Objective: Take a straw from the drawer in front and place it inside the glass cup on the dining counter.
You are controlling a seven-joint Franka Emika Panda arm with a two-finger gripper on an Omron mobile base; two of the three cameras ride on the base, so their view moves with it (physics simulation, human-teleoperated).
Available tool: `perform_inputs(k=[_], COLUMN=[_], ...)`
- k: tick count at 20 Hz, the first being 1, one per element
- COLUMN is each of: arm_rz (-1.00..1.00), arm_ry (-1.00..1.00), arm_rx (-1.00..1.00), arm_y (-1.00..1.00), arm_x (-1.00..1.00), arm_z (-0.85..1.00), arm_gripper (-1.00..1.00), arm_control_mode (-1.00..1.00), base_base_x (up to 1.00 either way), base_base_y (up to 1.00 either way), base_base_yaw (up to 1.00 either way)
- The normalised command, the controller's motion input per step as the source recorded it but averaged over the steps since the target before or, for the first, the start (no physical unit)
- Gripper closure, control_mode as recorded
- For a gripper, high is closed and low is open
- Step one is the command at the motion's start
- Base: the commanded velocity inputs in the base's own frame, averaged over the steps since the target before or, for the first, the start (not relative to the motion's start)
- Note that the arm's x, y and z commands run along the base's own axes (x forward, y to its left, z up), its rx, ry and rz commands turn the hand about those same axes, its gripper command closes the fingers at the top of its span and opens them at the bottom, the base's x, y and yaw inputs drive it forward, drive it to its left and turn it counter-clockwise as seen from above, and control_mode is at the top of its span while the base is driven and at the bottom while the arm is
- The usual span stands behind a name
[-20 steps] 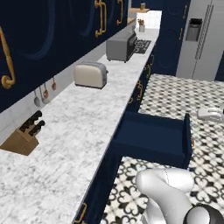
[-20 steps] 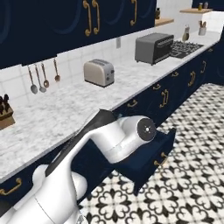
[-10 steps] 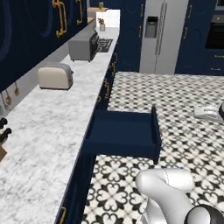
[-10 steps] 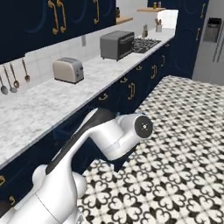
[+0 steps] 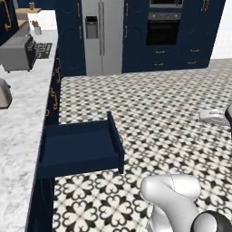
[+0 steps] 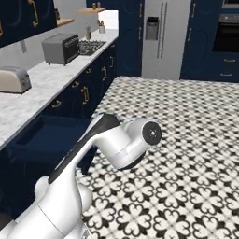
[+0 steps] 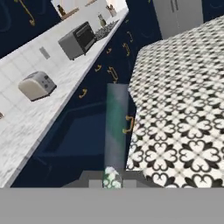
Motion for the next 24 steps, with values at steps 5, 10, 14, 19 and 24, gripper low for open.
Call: perform_inputs(k=[5,10,14,19,24], arm_rz=[0.00,0.00,0.00,0.00,0.00], arm_ry=[0.00,0.00,0.00,0.00,0.00], arm_rx=[0.00,0.00,0.00,0.00,0.00], arm_y=[0.00,0.00,0.00,0.00,0.00], arm_x=[0.00,0.00,0.00,0.00,0.00], arm_z=[0.00,0.00,0.00,0.00,0.00], arm_gripper=[1.00,1.00,1.00,1.00,1.00], arm_control_mode=[1.00,1.00,1.00,1.00,1.00], base_base_x=[0.02,0.37,0.72,0.99,1.00], base_base_y=[-0.52,-0.44,-0.39,-0.16,-0.01], base_base_yaw=[-0.46,-0.41,-0.31,-0.28,-0.23])
